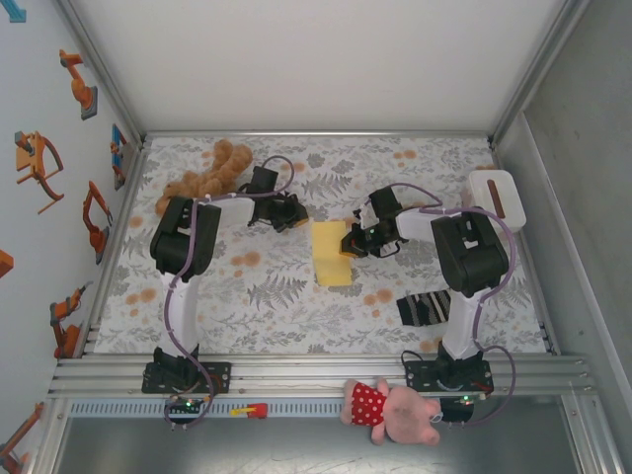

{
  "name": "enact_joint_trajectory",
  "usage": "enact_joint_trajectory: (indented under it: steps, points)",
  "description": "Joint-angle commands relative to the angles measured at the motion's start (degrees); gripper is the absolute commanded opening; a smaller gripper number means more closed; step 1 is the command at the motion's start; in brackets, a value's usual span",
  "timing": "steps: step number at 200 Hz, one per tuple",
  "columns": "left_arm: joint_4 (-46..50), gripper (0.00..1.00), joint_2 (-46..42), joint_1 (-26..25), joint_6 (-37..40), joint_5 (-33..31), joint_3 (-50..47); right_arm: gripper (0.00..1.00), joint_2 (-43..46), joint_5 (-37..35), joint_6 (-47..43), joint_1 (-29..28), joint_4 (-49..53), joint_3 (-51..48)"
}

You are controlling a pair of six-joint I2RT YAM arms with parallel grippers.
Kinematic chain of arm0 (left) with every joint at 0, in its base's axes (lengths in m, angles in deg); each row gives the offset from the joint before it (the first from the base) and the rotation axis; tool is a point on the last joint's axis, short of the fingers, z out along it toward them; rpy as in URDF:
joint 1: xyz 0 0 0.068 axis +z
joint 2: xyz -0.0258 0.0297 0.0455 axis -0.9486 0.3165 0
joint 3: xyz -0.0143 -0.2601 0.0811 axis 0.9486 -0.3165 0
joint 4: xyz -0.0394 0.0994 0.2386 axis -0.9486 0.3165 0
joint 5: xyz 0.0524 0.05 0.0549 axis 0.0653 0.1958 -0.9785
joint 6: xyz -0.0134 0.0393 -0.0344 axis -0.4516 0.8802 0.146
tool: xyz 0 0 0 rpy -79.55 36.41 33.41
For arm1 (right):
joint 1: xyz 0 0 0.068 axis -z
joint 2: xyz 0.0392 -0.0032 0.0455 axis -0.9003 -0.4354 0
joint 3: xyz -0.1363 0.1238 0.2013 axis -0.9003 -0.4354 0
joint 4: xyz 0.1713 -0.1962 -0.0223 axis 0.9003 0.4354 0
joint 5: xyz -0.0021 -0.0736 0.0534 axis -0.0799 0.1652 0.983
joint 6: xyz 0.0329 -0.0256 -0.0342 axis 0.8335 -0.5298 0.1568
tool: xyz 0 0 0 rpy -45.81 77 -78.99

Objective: Fold a paper plane with a square sheet of paper (pick it up from the middle)
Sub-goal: First fold the square sheet of paper in half at the center of the table.

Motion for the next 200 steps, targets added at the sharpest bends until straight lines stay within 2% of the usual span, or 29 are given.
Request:
enact_joint_trajectory:
  steps: [1, 38, 82, 149, 200]
  points:
    - [3.23, 0.07, -2.43, -0.53, 2.57, 0.21, 1.47, 0.0, -7.28, -18.81, -0.4, 1.0, 10.47, -5.21]
    - [-2.53, 0.07, -7.39, -3.69, -0.35, 0.18, -3.0, 0.0, -7.52, -18.8, -0.52, 0.96, 10.15, -5.36]
    - [-1.06, 0.07, -2.89, -5.79, -0.89, -0.34, -1.06, 0.0, -7.89, -18.63, -0.54, 1.0, 10.21, -5.32]
    - [2.03, 0.07, 3.07, -2.72, -0.71, -1.32, 0.87, 0.0, -7.62, -19.24, -0.63, 1.03, 10.14, -5.63]
    - [8.17, 0.07, 2.2, -0.04, 3.01, -3.95, 4.98, 0.0, -7.53, -19.51, -0.47, 1.02, 10.19, -5.58]
